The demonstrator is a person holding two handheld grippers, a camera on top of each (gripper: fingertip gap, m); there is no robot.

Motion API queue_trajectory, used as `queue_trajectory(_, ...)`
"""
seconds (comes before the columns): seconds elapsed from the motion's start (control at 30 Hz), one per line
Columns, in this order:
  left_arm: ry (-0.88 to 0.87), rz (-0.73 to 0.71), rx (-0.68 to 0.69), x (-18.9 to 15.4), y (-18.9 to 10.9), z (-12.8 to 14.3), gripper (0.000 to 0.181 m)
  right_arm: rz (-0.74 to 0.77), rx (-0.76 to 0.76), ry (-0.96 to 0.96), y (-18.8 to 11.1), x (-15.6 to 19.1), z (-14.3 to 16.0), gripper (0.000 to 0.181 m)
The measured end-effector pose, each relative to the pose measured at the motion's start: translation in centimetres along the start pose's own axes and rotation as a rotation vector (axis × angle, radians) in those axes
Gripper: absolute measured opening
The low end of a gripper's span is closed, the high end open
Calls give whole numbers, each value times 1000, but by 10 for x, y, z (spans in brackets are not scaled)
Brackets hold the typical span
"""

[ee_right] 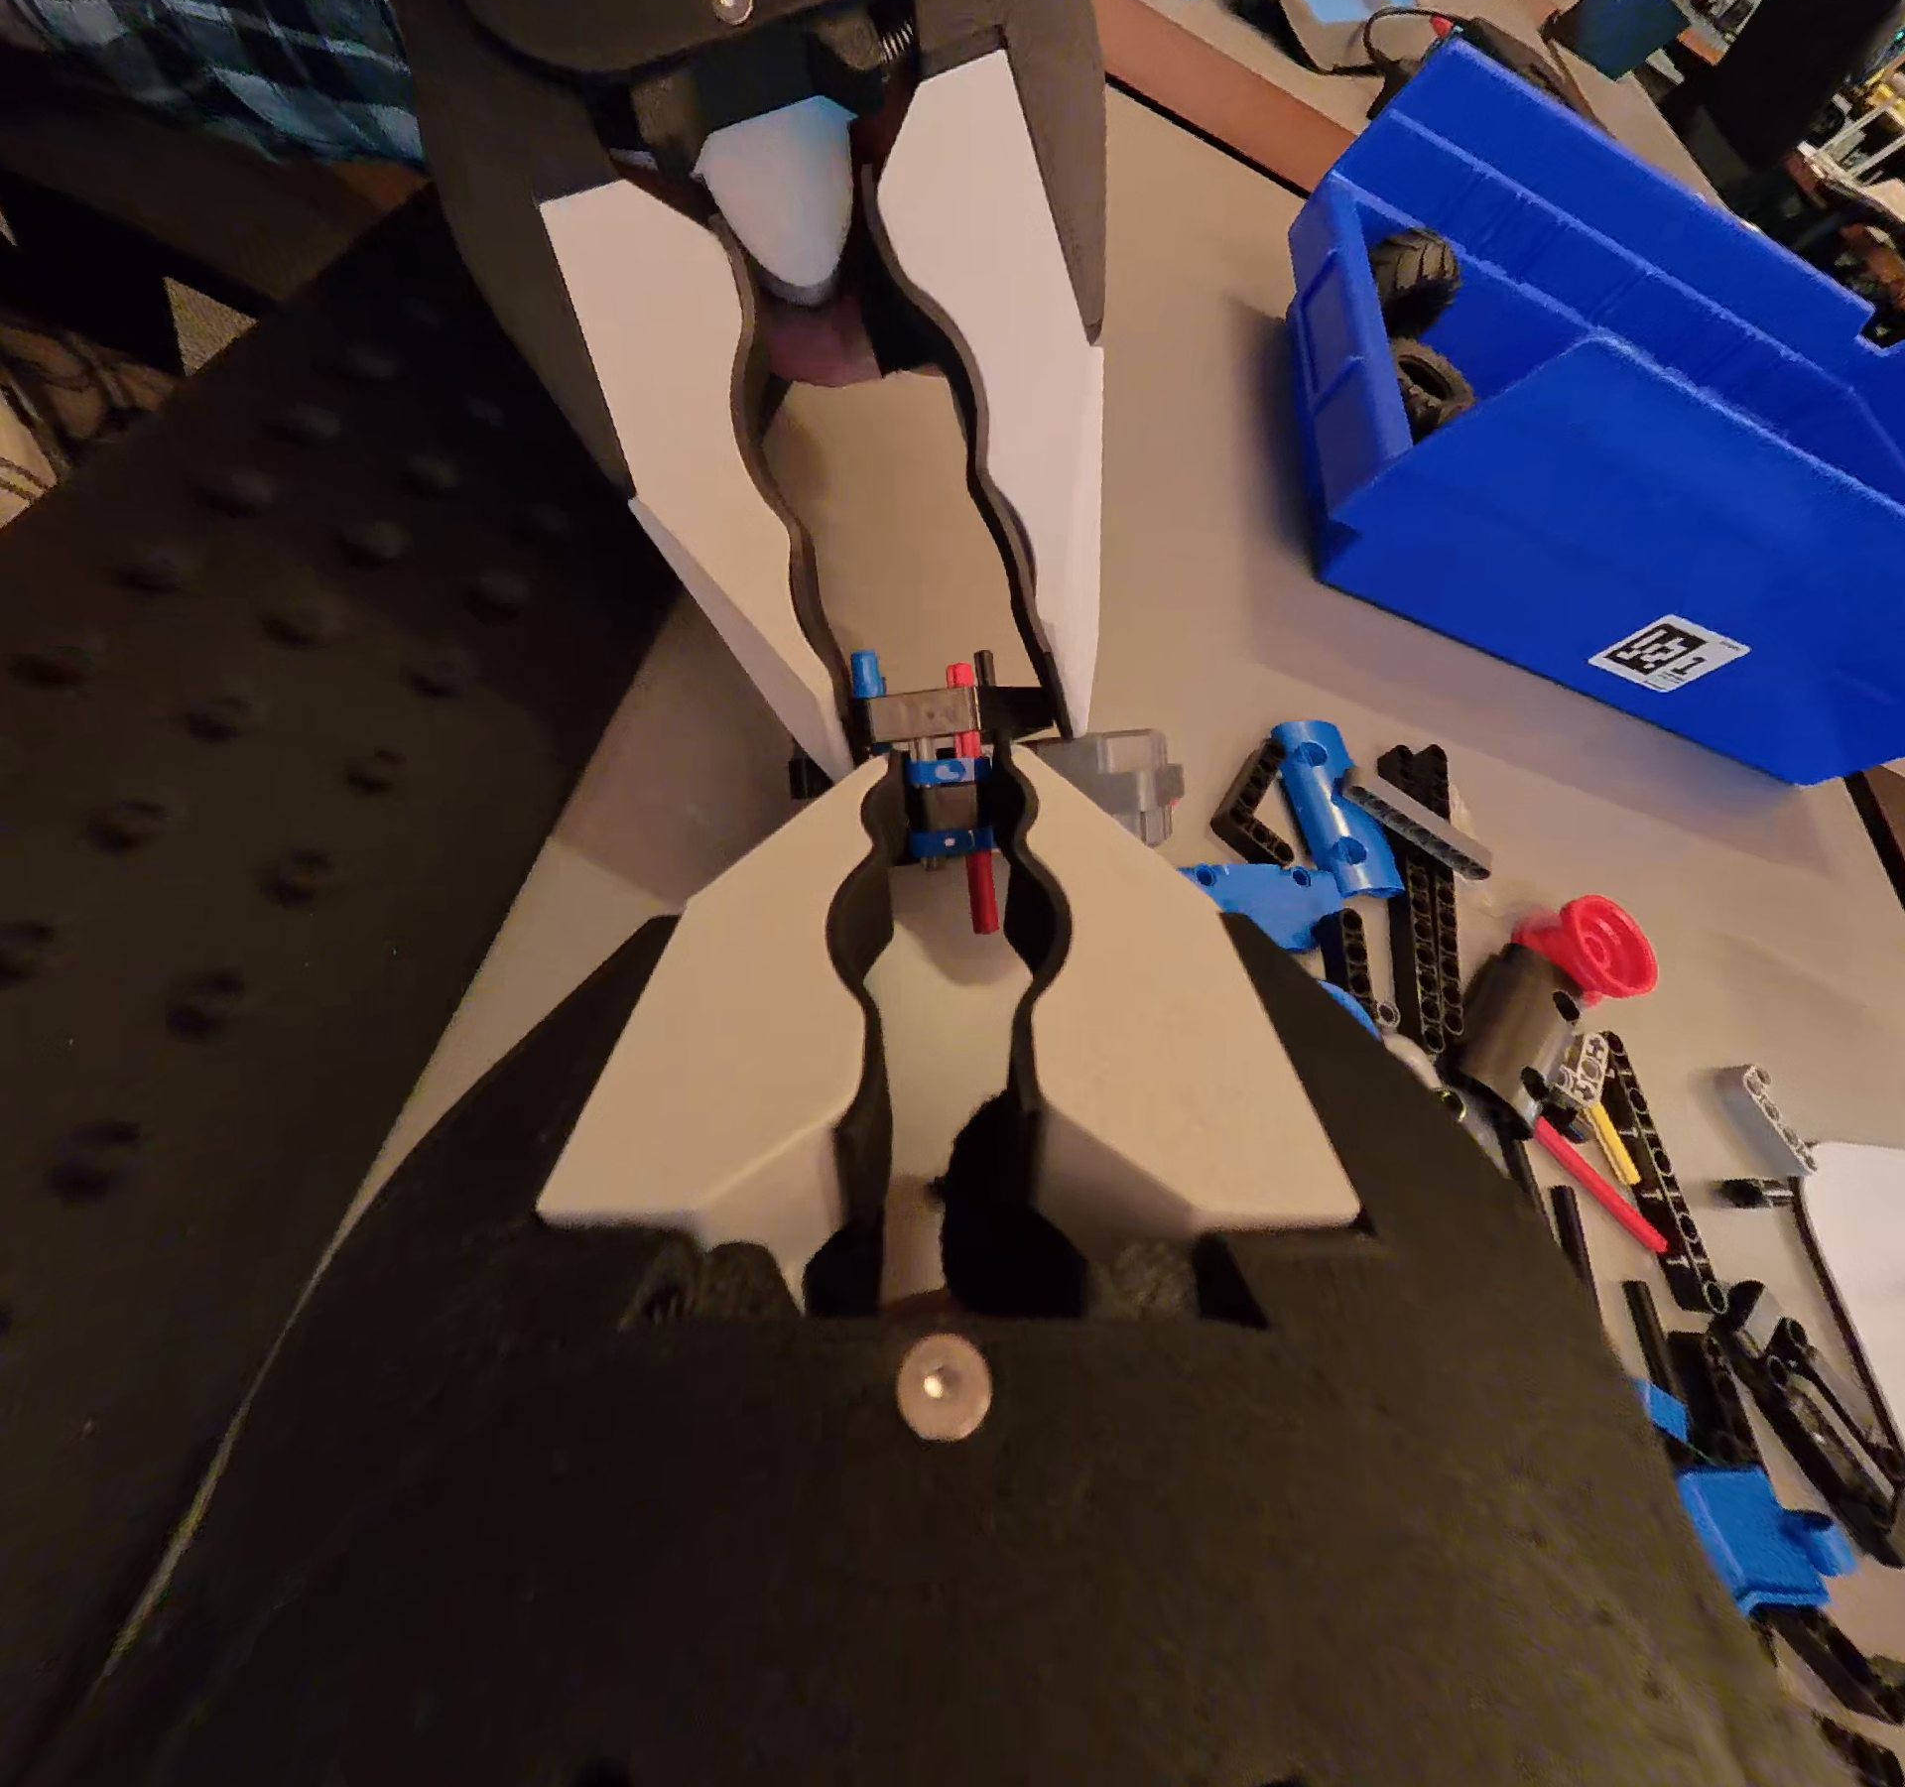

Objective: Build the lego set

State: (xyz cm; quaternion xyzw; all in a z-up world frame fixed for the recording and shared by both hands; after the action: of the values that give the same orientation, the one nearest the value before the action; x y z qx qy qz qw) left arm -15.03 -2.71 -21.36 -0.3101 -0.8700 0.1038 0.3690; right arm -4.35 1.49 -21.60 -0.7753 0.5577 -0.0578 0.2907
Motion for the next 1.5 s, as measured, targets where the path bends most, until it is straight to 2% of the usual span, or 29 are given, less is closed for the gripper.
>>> queue_trajectory(0.13,-46,-19,-28,4,-4,3,28,3,-7,34,-5,-3,-1,17)
queue_trajectory(0.17,-47,-45,-42,7,-6,4,13,6,8,24,-7,-3,-1,18)
queue_trajectory(0.33,-57,-23,-46,6,-6,5,15,11,73,-4,-4,-1,1,19)
queue_trajectory(0.4,-62,-21,-46,7,-6,5,15,30,96,6,-6,-2,0,25)
queue_trajectory(0.53,-38,-52,-35,6,-6,6,13,84,149,119,-21,-6,-1,36)
queue_trajectory(0.7,-18,-70,-23,3,-5,6,16,9,229,336,-19,5,11,15)
queue_trajectory(0.8,-6,-43,-18,-1,-6,7,33,-52,95,510,-20,5,7,21)
queue_trajectory(0.87,-21,-16,-13,-1,-6,4,48,-56,41,565,-21,2,5,26)
queue_trajectory(0.9,-25,-16,-18,-1,-7,3,50,-57,27,582,-19,2,4,24)
queue_trajectory(0.97,-4,-19,-24,-4,-6,0,43,-39,55,592,-13,2,5,17)
queue_trajectory(1.07,53,-76,7,-7,2,1,33,-33,37,604,-8,4,2,22)
queue_trajectory(1.33,108,-162,30,-9,2,2,29,85,-9,718,-3,6,1,12)
queue_trajectory(1.5,103,-169,28,-10,0,5,29,105,-62,789,-1,8,2,11)
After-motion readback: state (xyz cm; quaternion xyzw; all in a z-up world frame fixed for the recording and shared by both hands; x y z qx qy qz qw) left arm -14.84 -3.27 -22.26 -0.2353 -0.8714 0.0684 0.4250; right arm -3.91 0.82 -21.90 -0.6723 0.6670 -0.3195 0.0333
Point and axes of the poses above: each gripper's, where its closed fingertips meet, y out along the fingers, z out of its underside, x = y × z across the jaws, the point moved 8 cm from there along -y, back along the fingers, and after that the axes turned 12 degrees about -z, right-handed, at the moved point
